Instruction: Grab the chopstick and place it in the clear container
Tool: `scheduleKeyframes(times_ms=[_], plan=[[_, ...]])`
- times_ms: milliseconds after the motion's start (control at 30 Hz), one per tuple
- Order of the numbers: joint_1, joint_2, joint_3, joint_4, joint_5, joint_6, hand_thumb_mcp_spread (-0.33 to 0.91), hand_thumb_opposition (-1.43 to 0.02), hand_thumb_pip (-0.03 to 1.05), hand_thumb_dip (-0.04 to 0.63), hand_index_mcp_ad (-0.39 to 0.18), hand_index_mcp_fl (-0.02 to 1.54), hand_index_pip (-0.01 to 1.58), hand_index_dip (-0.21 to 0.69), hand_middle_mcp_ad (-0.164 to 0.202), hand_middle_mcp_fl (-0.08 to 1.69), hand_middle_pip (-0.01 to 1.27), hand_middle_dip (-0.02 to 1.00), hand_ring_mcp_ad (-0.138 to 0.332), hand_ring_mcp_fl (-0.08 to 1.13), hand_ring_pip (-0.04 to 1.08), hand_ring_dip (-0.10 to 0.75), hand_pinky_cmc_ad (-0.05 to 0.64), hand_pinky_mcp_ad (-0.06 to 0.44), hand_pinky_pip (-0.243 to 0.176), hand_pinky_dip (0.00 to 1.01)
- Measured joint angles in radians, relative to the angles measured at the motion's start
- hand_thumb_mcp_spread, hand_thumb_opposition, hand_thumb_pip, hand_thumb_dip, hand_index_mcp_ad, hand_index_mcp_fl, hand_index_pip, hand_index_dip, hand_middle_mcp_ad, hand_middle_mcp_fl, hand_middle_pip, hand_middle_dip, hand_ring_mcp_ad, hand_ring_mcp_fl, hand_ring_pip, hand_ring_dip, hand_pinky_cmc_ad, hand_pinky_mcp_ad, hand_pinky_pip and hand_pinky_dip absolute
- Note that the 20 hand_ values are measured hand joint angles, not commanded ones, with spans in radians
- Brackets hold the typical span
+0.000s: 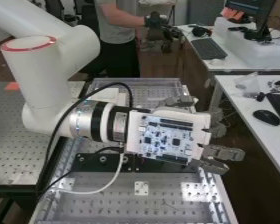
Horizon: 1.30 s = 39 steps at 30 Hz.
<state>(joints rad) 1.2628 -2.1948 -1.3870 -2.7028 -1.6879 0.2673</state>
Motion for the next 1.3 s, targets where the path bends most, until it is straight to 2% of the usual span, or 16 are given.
scheduleKeyframes(times_ms=[100, 233, 300, 733, 1033, 1133, 1300], plan=[[0.0, -0.025, 0.018, -0.021, 0.013, 0.006, 0.4, -0.82, 0.61, 0.344, -0.042, 0.72, 0.43, 0.456, 0.101, 0.72, 0.1, 0.77, 0.145, 0.18, 0.11, 0.215, 0.429, 0.312, -0.091, 0.16], [-0.001, -0.045, 0.032, -0.03, 0.004, 0.015, 0.41, -0.84, 0.61, 0.354, -0.045, 0.69, 0.45, 0.459, 0.101, 0.75, 0.11, 0.77, 0.145, 0.18, 0.1, 0.216, 0.431, 0.316, -0.091, 0.16], [-0.001, -0.049, 0.036, -0.035, 0.005, 0.014, 0.42, -0.83, 0.61, 0.368, -0.052, 0.67, 0.44, 0.454, 0.101, 0.75, 0.11, 0.78, 0.148, 0.2, 0.1, 0.251, 0.421, 0.316, -0.091, 0.16], [0.004, -0.082, 0.048, -0.059, -0.012, 0.033, 0.44, -0.83, 0.61, 0.372, -0.072, 0.65, 0.42, 0.445, 0.101, 0.79, 0.11, 0.79, 0.145, 0.21, 0.1, 0.255, 0.412, 0.312, -0.091, 0.16], [0.015, -0.068, 0.001, -0.019, -0.002, 0.028, 0.44, -0.85, 0.61, 0.387, -0.08, 0.64, 0.39, 0.445, 0.099, 0.79, 0.11, 0.8, 0.148, 0.21, 0.1, 0.283, 0.415, 0.316, -0.089, 0.16], [0.019, -0.06, -0.027, 0.02, 0.006, 0.031, 0.44, -0.84, 0.59, 0.387, -0.08, 0.64, 0.39, 0.445, 0.099, 0.79, 0.11, 0.8, 0.145, 0.21, 0.1, 0.281, 0.408, 0.312, -0.093, 0.16], [0.036, -0.045, -0.071, 0.064, 0.047, 0.059, 0.44, -0.84, 0.58, 0.384, -0.087, 0.64, 0.39, 0.445, 0.101, 0.77, 0.11, 0.8, 0.131, 0.21, 0.1, 0.29, 0.412, 0.314, -0.089, 0.16]])
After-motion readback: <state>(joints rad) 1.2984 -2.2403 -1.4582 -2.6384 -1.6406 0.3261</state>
